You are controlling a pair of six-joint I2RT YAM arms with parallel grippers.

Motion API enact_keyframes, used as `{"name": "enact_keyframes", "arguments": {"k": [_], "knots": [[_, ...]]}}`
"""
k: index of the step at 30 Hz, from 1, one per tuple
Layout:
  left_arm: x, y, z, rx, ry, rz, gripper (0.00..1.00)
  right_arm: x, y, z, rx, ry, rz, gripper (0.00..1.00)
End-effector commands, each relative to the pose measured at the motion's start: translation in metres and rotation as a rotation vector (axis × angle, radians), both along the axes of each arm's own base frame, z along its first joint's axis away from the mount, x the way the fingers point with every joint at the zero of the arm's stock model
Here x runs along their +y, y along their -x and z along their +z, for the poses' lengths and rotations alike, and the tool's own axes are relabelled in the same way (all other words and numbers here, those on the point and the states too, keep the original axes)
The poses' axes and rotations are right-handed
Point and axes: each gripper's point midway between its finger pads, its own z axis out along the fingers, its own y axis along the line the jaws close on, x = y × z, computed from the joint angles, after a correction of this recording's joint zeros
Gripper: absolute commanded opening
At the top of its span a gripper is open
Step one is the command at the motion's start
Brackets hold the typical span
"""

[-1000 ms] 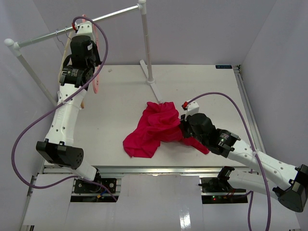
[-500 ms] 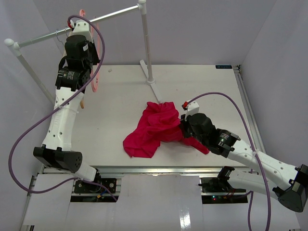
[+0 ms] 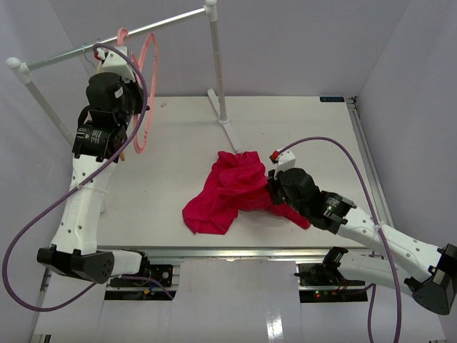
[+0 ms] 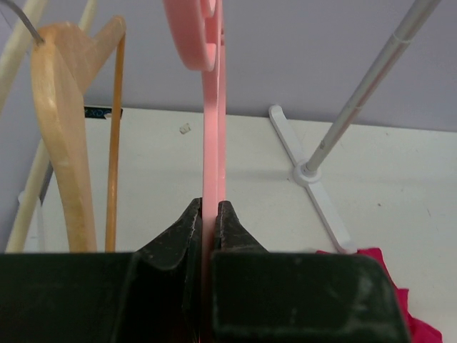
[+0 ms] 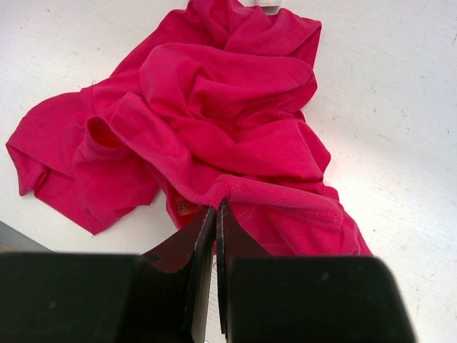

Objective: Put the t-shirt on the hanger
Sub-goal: Pick up the hanger from the clothesline.

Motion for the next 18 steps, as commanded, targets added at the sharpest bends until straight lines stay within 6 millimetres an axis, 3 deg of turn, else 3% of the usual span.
{"name": "enact_keyframes", "arguments": {"k": [1, 9, 11, 16, 18], "knots": [[-0.018, 0.024, -0.024, 0.045, 0.066, -0.084, 0.00, 0.000, -0.008, 0.004, -0.022, -0.016, -0.032, 0.08], [-0.035, 0.056, -0.050, 0.081, 0.108, -0.189, 0.00, -0.001, -0.010, 0.001, -0.020, -0.002, -0.050, 0.08], [-0.068, 0.069, -0.061, 0.107, 0.161, -0.367, 0.00, -0.005, -0.015, -0.003, -0.019, 0.021, -0.082, 0.08], [-0.145, 0.108, -0.116, 0.283, 0.157, -0.668, 0.00, -0.027, -0.033, -0.008, 0.010, 0.082, -0.211, 0.08], [-0.156, 0.123, -0.127, 0.305, 0.127, -0.700, 0.00, -0.037, -0.039, -0.008, 0.016, 0.094, -0.253, 0.08]]}}
